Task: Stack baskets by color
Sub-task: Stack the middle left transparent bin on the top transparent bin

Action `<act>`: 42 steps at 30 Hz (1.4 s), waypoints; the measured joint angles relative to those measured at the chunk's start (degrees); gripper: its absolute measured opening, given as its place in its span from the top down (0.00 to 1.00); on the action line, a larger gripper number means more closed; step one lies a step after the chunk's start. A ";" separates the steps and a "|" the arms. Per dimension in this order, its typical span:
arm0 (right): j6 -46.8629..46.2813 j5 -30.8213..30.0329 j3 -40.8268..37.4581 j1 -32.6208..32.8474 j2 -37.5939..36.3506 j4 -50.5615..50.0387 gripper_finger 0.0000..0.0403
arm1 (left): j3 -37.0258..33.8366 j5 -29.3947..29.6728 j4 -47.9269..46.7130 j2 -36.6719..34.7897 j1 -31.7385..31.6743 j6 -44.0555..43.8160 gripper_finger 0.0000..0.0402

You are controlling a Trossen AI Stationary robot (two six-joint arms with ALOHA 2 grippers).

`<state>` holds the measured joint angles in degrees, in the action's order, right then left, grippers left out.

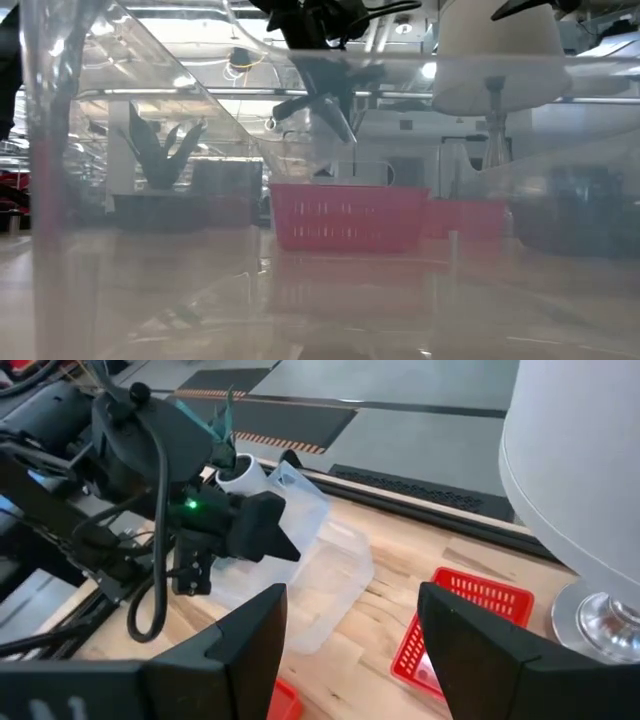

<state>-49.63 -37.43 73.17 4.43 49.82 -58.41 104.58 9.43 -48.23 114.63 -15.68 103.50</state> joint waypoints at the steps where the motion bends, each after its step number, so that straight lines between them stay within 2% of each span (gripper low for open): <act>1: 0.07 0.01 0.00 0.00 0.00 0.00 0.38 | 0.02 0.02 -0.06 0.00 0.00 -0.08 1.00; 6: 0.31 0.21 0.00 0.02 0.00 0.01 0.38 | 0.02 -1.70 0.61 0.00 0.07 -2.16 1.00; 11: 0.65 2.90 0.00 0.00 -0.02 0.04 0.38 | 0.02 -3.13 1.14 0.00 0.11 -3.76 0.97; 25: 3.15 4.79 0.00 0.04 -0.28 0.15 0.38 | 0.02 -3.17 2.24 -0.04 0.00 -8.23 0.73; 32: 5.12 4.76 0.04 0.04 -1.55 0.61 0.38 | 0.02 -4.50 3.01 -1.04 0.02 -20.28 0.66; 36: 6.74 4.70 0.04 0.02 -1.57 1.09 0.38 | 0.02 -3.16 3.07 -3.32 0.02 -28.74 0.62; 39: 8.13 4.55 0.04 -0.02 -1.49 1.09 0.38 | 0.02 -3.13 3.20 -6.13 -0.16 -38.67 0.59; 42: 9.20 4.52 0.04 -0.02 -1.41 1.08 0.38 | 0.02 -2.99 2.61 -9.24 -0.68 -53.42 0.57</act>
<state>-40.43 -32.91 73.21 4.40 48.41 -57.34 104.60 6.44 -45.62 105.39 -16.37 50.08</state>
